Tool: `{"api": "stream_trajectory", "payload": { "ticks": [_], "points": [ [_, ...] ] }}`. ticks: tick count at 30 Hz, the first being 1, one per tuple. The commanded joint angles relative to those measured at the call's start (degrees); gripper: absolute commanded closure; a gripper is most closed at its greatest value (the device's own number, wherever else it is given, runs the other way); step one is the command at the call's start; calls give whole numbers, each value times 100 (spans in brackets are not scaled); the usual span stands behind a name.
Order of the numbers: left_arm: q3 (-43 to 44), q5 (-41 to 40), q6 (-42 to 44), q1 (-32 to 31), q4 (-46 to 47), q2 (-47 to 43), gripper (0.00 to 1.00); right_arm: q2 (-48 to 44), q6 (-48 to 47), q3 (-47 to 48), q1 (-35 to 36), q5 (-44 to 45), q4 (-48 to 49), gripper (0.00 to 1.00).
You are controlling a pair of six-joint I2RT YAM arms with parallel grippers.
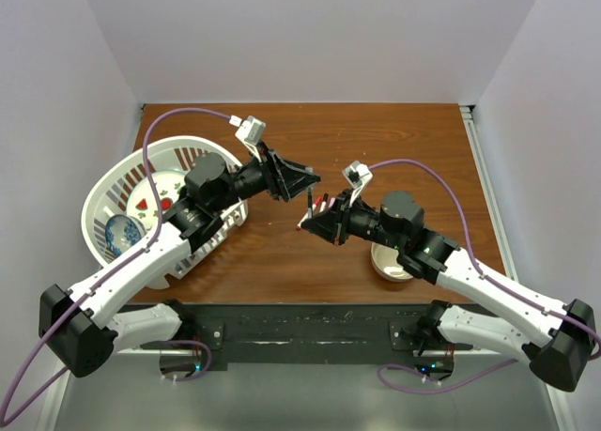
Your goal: Insert the pens into the pen caps
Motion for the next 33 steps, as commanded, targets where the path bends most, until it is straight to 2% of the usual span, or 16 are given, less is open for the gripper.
{"api": "stream_trajectory", "payload": {
  "ticks": [1,2,3,5,6,10,16,19,26,30,33],
  "points": [
    [268,-44,182,8,103,-7,50,6,86,26,-9,-154,309,100],
    [276,26,182,16,103,2,55,23,86,26,-9,-145,309,100],
    [268,79,191,8,129,20,70,24,86,26,-9,-145,309,100],
    [268,307,113,8,138,64,85,32,86,70,-9,-66,292,100],
    [268,378,43,8,95,81,99,32,51,140,0,-5,283,100],
    [110,844,-283,-53,-107,143,100,85,-133,518,-9,539,204,100],
    [-479,827,-643,-300,-82,-23,100,243,-503,1256,-9,1321,151,100],
    [-892,687,-968,-440,322,-138,100,296,-556,1459,-9,1682,300,100],
    [-1453,713,-819,-634,507,-129,100,542,-661,2056,-26,2245,406,100],
    [-2114,484,-1258,-1019,1489,-7,100,726,-828,2512,-79,2412,371,100],
    [-2237,449,-1233,-1161,1475,116,100,832,-863,2741,-237,2421,397,100]
  ]
}}
